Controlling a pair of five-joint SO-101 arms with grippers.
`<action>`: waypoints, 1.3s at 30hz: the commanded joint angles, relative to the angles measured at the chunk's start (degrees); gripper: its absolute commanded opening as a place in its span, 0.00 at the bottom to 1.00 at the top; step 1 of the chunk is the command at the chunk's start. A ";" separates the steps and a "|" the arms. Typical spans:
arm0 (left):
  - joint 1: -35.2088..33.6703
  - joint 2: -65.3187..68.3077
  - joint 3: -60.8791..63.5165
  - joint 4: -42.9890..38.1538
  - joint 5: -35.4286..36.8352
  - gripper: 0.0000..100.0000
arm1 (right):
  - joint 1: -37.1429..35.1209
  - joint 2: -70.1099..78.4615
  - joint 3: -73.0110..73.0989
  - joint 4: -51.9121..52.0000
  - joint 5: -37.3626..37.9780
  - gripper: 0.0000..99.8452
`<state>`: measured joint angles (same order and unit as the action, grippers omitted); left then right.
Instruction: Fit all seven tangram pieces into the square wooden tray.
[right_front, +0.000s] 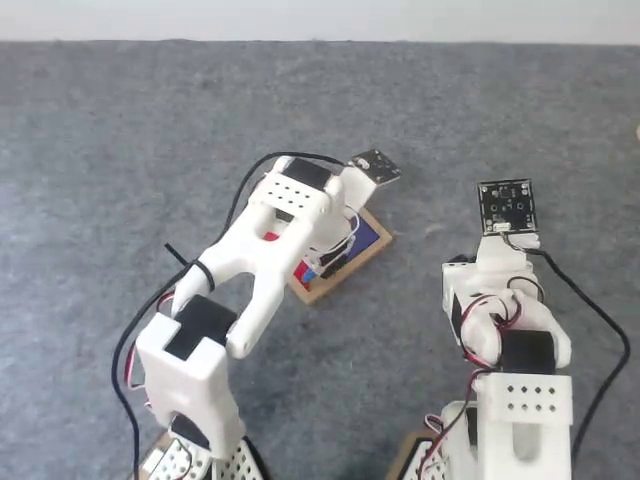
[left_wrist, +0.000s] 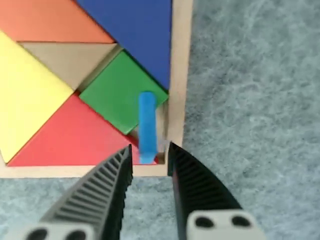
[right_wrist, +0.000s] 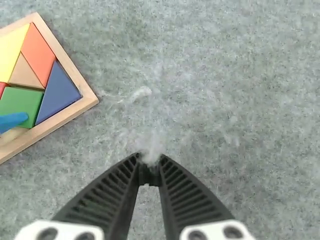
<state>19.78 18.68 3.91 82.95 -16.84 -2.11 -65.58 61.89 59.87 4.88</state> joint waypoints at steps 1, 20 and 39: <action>-1.14 -0.44 -1.80 0.79 -2.11 0.12 | 0.40 -1.27 -0.44 -1.45 0.79 0.01; -4.22 -0.44 -6.73 -0.62 -3.69 0.12 | 0.31 -1.27 -0.44 -1.54 0.79 0.01; -6.42 8.79 -9.63 0.53 -3.96 0.09 | -1.19 -1.27 0.18 -2.07 0.88 0.01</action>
<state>12.66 27.30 -4.88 80.66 -20.09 -2.99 -65.76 62.68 59.25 5.05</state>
